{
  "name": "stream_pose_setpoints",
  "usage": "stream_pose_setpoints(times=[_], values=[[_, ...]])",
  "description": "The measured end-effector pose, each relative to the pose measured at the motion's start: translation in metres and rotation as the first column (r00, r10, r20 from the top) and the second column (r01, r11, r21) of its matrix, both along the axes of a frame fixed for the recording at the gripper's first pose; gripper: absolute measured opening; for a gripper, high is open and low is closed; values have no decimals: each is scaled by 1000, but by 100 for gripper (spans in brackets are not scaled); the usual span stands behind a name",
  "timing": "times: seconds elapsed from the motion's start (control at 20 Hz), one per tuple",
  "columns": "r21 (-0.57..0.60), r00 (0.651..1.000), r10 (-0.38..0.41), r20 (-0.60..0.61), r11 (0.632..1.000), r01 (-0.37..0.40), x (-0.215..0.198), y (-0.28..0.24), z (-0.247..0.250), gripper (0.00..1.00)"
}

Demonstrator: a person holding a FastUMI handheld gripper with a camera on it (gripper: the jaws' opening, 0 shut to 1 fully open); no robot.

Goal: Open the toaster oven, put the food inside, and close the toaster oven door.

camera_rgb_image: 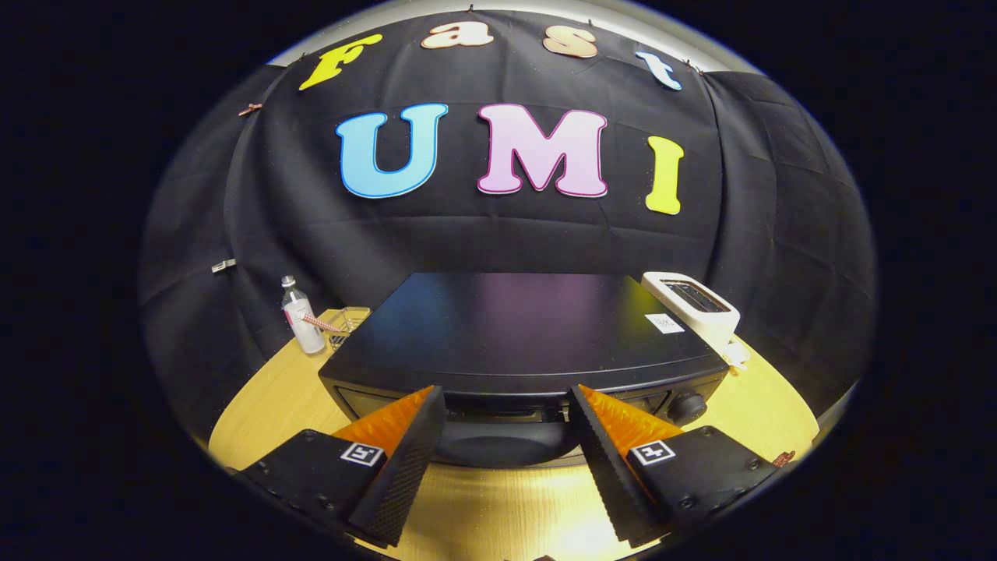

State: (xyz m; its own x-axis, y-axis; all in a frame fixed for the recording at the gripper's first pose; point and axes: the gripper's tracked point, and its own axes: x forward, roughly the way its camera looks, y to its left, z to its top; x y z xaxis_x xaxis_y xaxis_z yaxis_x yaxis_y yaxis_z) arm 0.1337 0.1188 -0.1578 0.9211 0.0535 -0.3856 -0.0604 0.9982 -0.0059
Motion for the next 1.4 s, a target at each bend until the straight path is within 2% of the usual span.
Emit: stream_pose_setpoints(times=[0.4, 0.95, 1.25, 1.4], values=[[29, 999, 38, -32, 999, -37, -33, -4, -8, 98], [2, 993, 91, -69, 996, -91, -91, -6, -34, 98], [-91, 979, 172, -108, 979, -182, -123, -9, -65, 98], [-69, 968, 189, -168, 977, -203, -135, -11, -86, 98]])
